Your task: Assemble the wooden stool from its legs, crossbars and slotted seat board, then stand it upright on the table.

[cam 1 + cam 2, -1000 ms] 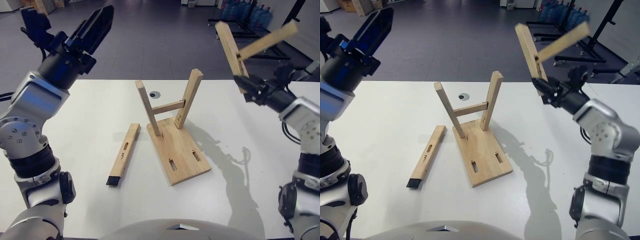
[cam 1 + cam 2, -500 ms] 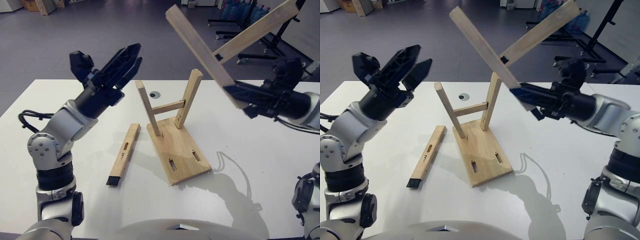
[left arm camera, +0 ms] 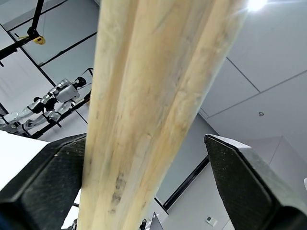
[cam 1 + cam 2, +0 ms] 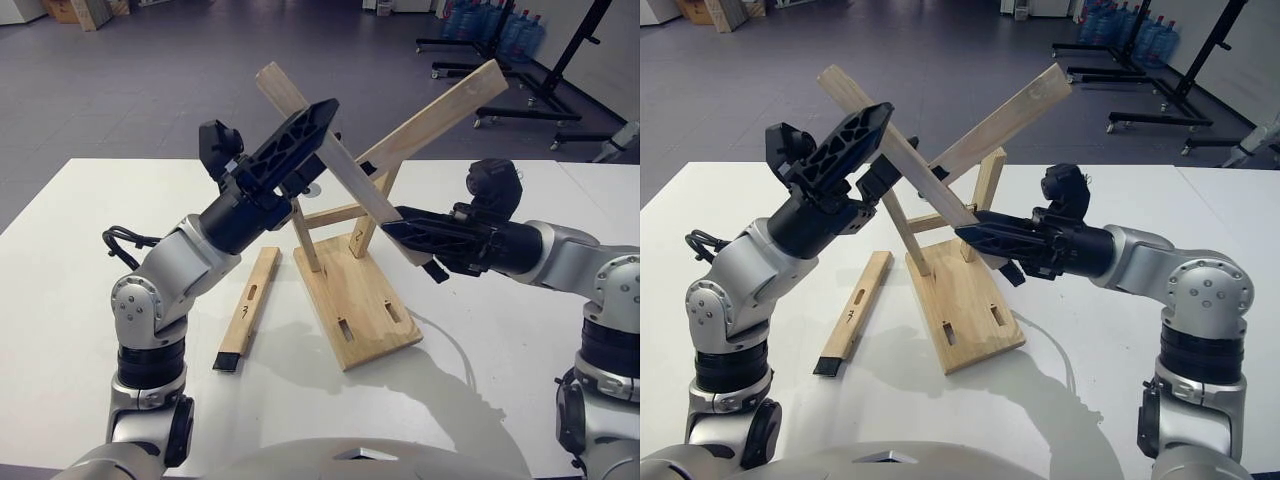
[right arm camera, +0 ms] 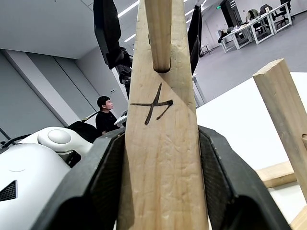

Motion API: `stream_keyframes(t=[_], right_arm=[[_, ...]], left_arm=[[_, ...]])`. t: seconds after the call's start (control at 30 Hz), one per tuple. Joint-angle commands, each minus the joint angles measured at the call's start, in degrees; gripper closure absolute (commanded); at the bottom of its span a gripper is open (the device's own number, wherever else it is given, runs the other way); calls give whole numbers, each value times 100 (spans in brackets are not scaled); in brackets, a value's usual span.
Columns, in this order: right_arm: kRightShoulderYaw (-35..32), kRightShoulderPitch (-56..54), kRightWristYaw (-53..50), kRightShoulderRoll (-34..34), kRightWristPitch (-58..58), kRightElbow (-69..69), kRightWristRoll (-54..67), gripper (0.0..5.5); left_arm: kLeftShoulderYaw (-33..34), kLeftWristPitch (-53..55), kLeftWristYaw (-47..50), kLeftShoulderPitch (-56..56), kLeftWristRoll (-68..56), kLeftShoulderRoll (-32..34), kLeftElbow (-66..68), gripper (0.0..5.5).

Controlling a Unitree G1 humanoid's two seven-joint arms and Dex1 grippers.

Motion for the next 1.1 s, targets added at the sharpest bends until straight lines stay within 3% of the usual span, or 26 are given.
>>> stream_keyframes(t=[0.03,0.47,0.83,1.1], right_arm=[[122,105,-160,27,-162,-140,141,345],[302,146,-386,-45,-421,-152,434,345],[405,255,-403,-76,-513,-192,472,345],[437,317,-402,-59,-575,-239,468,345]], left_arm=[[-21,-131,113,-141,23,23,19,135],[-200,-84,20,-88,204,54,222,135],[-186,-86,51,-115,345,92,334,299],[-228,-69,64,-29,458,130,203,311]])
